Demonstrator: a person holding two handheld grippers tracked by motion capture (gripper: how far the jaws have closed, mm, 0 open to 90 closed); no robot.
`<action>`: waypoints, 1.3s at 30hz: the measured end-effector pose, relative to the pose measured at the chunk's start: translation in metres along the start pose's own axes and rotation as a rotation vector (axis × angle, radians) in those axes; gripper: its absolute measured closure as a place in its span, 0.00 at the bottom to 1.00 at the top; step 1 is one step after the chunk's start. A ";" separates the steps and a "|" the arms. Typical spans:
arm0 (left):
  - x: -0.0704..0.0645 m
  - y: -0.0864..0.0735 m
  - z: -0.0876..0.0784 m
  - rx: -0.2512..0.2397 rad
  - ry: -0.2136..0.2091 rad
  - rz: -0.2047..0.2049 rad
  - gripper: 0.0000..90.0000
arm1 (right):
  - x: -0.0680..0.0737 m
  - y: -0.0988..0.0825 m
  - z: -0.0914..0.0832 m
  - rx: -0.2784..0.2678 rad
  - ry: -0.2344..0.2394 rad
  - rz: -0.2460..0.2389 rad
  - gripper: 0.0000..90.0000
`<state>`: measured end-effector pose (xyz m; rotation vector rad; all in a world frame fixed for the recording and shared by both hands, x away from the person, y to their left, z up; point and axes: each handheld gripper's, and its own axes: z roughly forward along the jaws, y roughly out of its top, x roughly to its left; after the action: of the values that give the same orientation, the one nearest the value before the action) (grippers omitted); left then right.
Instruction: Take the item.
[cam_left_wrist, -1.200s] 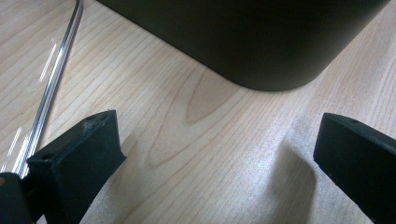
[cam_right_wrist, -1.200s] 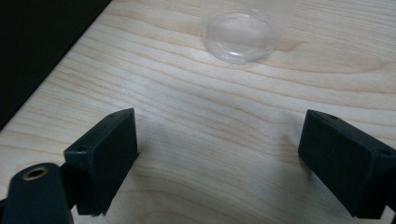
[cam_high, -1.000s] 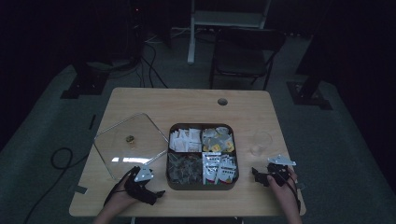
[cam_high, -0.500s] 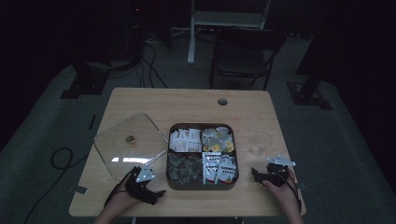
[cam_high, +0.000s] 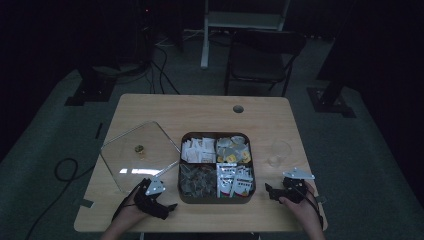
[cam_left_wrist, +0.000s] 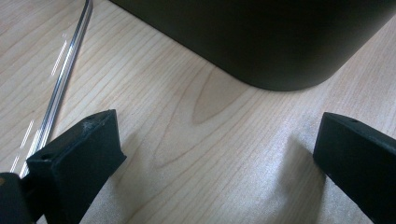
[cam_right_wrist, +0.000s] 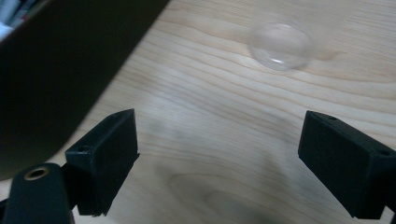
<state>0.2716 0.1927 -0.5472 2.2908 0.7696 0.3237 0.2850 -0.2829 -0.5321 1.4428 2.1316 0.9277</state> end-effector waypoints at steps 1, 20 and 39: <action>0.000 0.000 0.000 0.000 0.000 0.000 0.02 | 0.001 0.001 -0.001 -0.001 0.002 -0.005 0.13; 0.000 0.000 0.000 0.000 0.000 0.000 0.02 | 0.024 0.028 -0.020 -0.089 0.074 -0.059 0.16; 0.000 0.000 0.000 0.000 0.000 0.000 0.02 | 0.051 0.072 -0.008 -0.130 0.125 -0.192 0.21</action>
<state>0.2716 0.1927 -0.5472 2.2908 0.7694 0.3237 0.3076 -0.2207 -0.4728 1.1222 2.2079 1.0844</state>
